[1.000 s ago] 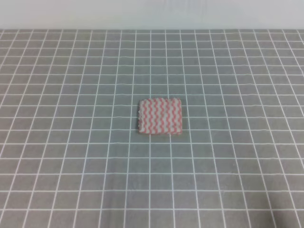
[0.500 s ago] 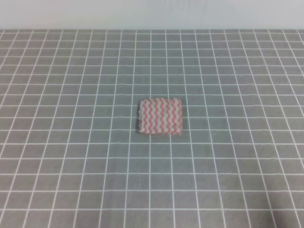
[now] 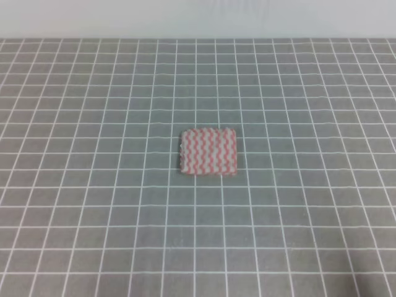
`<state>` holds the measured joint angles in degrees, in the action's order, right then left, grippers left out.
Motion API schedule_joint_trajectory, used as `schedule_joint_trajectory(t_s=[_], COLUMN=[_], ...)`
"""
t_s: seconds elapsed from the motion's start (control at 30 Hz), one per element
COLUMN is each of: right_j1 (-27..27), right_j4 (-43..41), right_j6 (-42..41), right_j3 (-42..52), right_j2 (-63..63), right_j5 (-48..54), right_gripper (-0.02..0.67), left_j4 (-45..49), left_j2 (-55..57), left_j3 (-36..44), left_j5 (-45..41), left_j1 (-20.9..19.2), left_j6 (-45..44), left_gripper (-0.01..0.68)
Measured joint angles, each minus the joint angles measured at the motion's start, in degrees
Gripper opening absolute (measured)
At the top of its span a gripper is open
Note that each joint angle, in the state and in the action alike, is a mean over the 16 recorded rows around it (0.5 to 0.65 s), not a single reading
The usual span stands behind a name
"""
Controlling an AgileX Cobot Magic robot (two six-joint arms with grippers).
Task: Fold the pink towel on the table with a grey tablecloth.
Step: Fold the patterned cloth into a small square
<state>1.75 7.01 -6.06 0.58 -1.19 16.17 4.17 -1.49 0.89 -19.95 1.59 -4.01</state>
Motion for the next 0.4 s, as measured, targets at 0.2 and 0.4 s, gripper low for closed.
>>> schedule_joint_trajectory(t_s=[0.2, 0.4], right_j1=[0.0, 0.0], right_j4=[-0.03, -0.03], right_j6=[0.03, 0.03], right_j3=[0.31, 0.28], right_j2=[-0.22, -0.17], right_j5=[-0.18, -0.17], right_gripper=[-0.016, -0.016], left_j4=[-0.11, -0.11], left_j2=[-0.05, -0.15], left_j3=[0.04, 0.12], left_j5=[-0.02, 0.12], left_j1=[0.0, 0.0], left_j6=[0.02, 0.0], left_gripper=[-0.002, -0.002])
